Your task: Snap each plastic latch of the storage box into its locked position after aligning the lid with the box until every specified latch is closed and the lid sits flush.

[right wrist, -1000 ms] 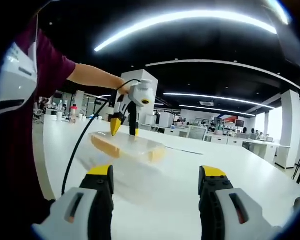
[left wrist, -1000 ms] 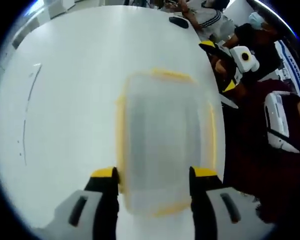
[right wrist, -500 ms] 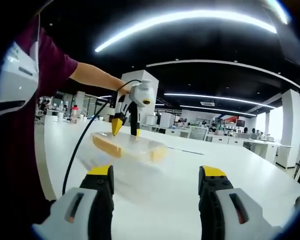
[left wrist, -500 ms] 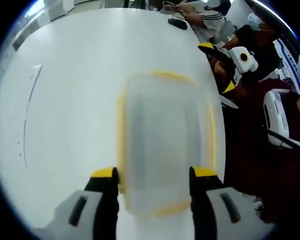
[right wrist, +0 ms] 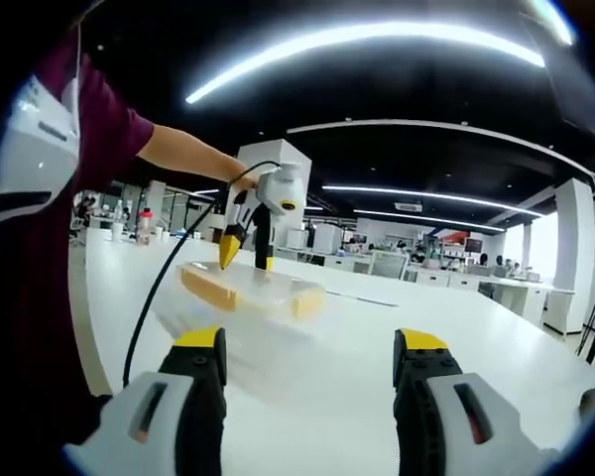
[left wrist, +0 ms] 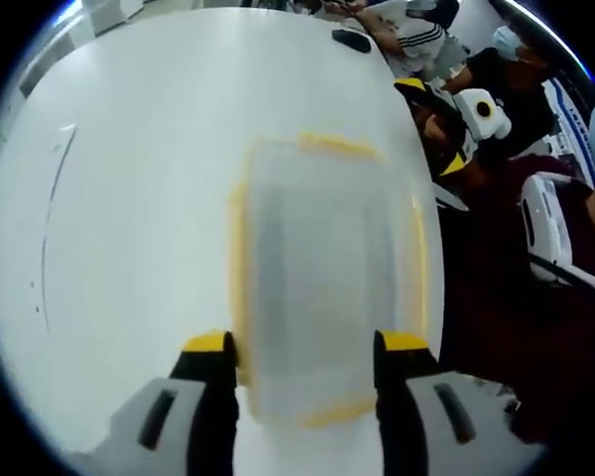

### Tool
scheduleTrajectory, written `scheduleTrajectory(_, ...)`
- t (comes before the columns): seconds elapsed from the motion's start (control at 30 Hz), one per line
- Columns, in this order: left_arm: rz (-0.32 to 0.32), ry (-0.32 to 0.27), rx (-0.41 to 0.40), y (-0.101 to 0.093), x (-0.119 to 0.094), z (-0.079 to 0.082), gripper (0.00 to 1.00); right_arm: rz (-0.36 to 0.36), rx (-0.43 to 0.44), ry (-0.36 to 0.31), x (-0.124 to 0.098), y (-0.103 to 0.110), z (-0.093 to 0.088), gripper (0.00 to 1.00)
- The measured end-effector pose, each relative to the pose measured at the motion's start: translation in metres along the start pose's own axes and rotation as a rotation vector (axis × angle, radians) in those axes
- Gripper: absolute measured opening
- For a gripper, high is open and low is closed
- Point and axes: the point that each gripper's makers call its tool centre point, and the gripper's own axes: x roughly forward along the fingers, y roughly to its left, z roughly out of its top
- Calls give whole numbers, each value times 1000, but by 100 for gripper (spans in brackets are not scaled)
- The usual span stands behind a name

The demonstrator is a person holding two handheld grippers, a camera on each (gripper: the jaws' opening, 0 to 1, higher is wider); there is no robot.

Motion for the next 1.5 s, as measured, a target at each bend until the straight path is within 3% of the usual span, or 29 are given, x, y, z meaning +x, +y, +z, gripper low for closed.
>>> scheduleTrajectory(0.03,-17,35,-6,-6,5,-1,52,-1,-4,-2,-2,0,1,68)
scheduleTrajectory(0.4,-81,63,-17,-4,7,0,50,-21,-8,-11,-10,-5,6,68)
scheduleTrajectory(0.9,-142,57,-24,-1,9,2,47,-25,-16,-4,-9,-10,6,68)
scheduleTrajectory(1.33,-181,15,-11,0,9,2,47,-30,-19,-4,-11,-11,6,68)
scheduleTrajectory(1.5,-195,60,-14,1,10,4,47,-39,-17,-2,-14,-14,5,67)
